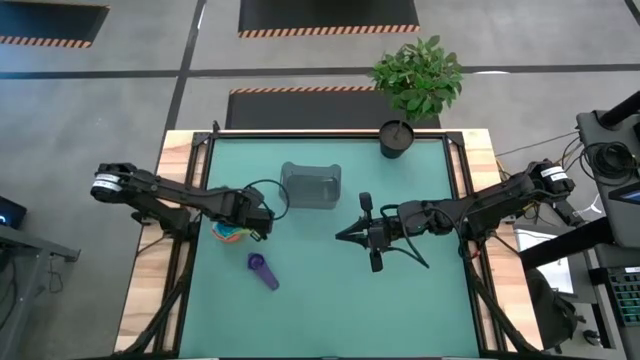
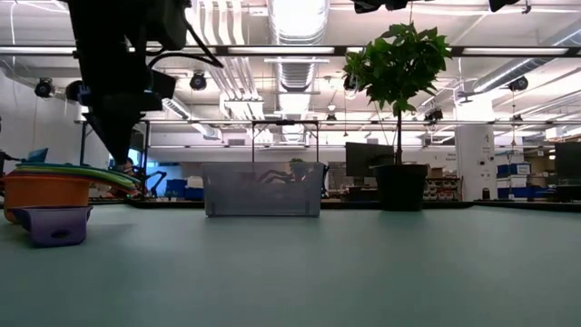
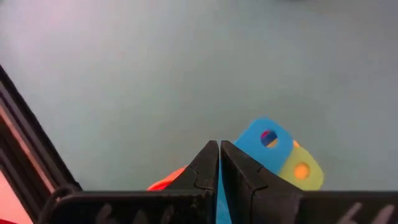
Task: Nest measuring cups in basket
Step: Stack the blue measuring cup into the yellow measuring cup
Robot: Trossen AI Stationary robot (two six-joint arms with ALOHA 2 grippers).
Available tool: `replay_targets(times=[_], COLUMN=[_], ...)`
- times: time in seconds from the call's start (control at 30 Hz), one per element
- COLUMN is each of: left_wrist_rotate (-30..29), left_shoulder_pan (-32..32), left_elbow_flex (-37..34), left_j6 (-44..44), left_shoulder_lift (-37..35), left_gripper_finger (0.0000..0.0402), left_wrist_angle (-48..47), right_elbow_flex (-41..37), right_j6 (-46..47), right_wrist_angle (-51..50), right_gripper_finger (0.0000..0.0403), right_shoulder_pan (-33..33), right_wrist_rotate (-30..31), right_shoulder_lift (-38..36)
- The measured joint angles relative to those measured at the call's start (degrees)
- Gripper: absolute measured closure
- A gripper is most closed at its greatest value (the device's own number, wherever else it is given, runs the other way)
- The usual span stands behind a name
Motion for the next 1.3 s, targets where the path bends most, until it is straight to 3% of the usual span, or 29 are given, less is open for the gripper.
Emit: replay_targets(times=[0.13, 0.27, 0.63, 1.03, 1.3], left_wrist_rotate=[-5.7, -6.9, -0.2, 0.4, 1.7], left_shoulder_pan=[0.0, 0.4, -1.2, -4.0, -11.8], left_elbow_flex=[-0.4, -2.0, -2.6, 1.9, 4.0], left_j6=[1.9, 1.5, 1.3, 1.4, 1.4], left_shoulder_lift=[0.0, 0.1, 1.5, 1.5, 1.5], left_gripper_finger=[0.0401, 0.0401, 0.0401, 0.0401, 0.0401], left_wrist_angle=[0.0, 0.0, 3.3, 1.3, 1.5], right_elbow_flex=[0.0, 0.0, 0.0, 0.0, 0.0], right_j6=[0.0, 0.0, -0.1, 0.0, 0.0], right_wrist_angle=[-0.1, -0.3, -0.4, -0.4, -0.7], right_gripper_finger=[0.0394, 0.0394, 0.0394, 0.0394, 0.0394], right_shoulder_pan=[0.0, 0.0, 0.0, 0.0, 0.0], right_wrist_rotate=[0.0, 0.0, 0.0, 0.0, 0.0], right_shoulder_lift=[0.0, 0.0, 0.0, 0.0, 0.0])
